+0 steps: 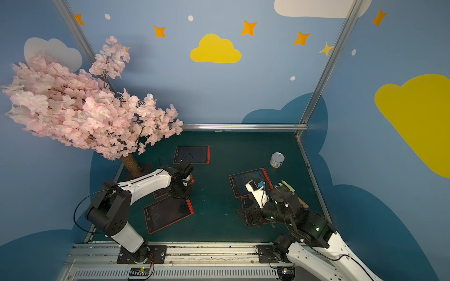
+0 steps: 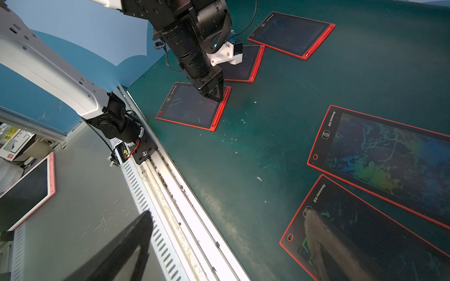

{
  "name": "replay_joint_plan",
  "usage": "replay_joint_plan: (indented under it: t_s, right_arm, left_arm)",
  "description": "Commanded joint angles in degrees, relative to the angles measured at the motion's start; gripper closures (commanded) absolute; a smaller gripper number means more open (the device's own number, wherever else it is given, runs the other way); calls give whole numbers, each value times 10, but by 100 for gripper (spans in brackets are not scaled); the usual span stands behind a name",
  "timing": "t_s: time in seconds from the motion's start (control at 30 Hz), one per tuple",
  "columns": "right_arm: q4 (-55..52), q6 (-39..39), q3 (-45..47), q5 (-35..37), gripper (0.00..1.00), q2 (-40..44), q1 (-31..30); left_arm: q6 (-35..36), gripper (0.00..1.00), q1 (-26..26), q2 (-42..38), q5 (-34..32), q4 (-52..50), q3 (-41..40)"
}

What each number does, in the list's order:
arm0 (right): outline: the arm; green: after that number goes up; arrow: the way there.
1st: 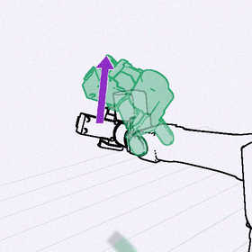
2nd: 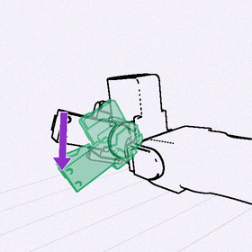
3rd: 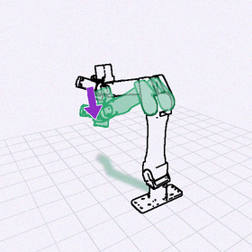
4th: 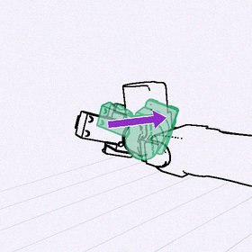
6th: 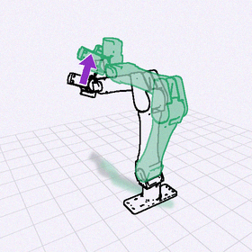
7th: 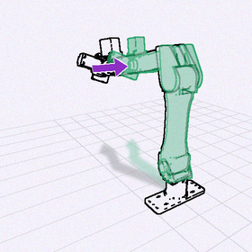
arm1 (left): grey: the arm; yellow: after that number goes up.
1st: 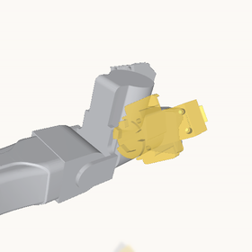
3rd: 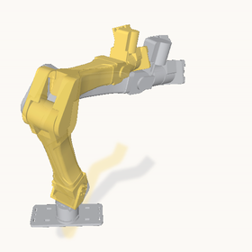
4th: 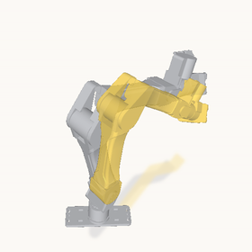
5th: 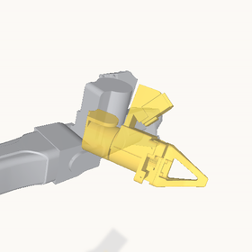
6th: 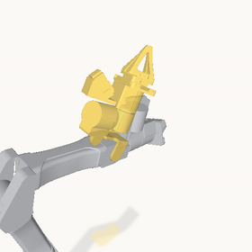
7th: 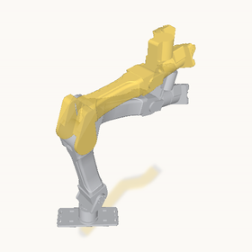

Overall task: Place the stylus back onto the writing tablet
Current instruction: Place the stylus on the writing tablet.

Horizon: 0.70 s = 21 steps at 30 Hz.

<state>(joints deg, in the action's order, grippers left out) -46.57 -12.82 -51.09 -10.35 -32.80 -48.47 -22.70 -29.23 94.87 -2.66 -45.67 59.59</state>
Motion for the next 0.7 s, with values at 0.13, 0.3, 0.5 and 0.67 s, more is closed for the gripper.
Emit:
replay_joint_plan:
  t_s: [0.13,0.3,0.5,0.67]
  right_arm:
    - [-1,4,5,-4,4,-2,0]
    - [-1,3,5,-4,4,-2,1]
    - [-3,3,5,-4,4,-3,0]
    - [-2,2,6,-2,4,-3,1]
  left_arm:
    - [-11,34,-5,-25,-58,-42,15]
    - [-9,1,-13,-23,-65,-46,15]
    - [-8,1,-15,4,-98,-57,21]
    - [-6,1,-17,12,-107,-58,18]
